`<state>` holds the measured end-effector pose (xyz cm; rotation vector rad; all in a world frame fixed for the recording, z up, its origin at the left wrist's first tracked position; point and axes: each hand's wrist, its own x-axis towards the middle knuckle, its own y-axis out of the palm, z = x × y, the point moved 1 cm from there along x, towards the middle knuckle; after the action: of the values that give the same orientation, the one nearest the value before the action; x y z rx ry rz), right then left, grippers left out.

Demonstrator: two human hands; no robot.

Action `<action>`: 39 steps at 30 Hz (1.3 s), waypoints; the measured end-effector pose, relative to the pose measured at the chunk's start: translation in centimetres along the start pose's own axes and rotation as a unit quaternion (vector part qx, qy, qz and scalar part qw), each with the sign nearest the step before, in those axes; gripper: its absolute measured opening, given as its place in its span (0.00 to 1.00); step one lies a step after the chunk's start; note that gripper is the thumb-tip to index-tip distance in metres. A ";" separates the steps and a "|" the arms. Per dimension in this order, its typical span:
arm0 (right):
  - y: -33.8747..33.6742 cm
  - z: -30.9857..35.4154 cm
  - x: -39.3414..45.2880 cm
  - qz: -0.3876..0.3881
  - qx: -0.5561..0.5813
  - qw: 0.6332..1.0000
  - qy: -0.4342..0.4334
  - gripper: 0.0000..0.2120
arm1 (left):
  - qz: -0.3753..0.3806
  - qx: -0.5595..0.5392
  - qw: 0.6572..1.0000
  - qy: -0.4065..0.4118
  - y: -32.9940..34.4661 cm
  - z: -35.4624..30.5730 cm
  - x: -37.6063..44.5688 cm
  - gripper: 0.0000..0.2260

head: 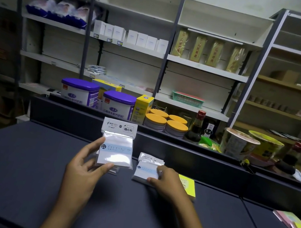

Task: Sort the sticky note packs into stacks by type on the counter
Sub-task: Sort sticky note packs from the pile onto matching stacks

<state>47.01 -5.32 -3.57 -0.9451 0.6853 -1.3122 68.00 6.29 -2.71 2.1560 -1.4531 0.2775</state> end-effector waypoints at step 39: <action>-3.1 -6.3 0.6 -0.148 -0.107 0.981 -0.060 0.17 | 0.252 0.526 0.812 -0.013 7.3 10.0 4.3 0.24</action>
<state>40.20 -7.07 -3.80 -1.3301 0.6148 -1.4457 61.92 -4.46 -7.00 2.4268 -2.1894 1.5716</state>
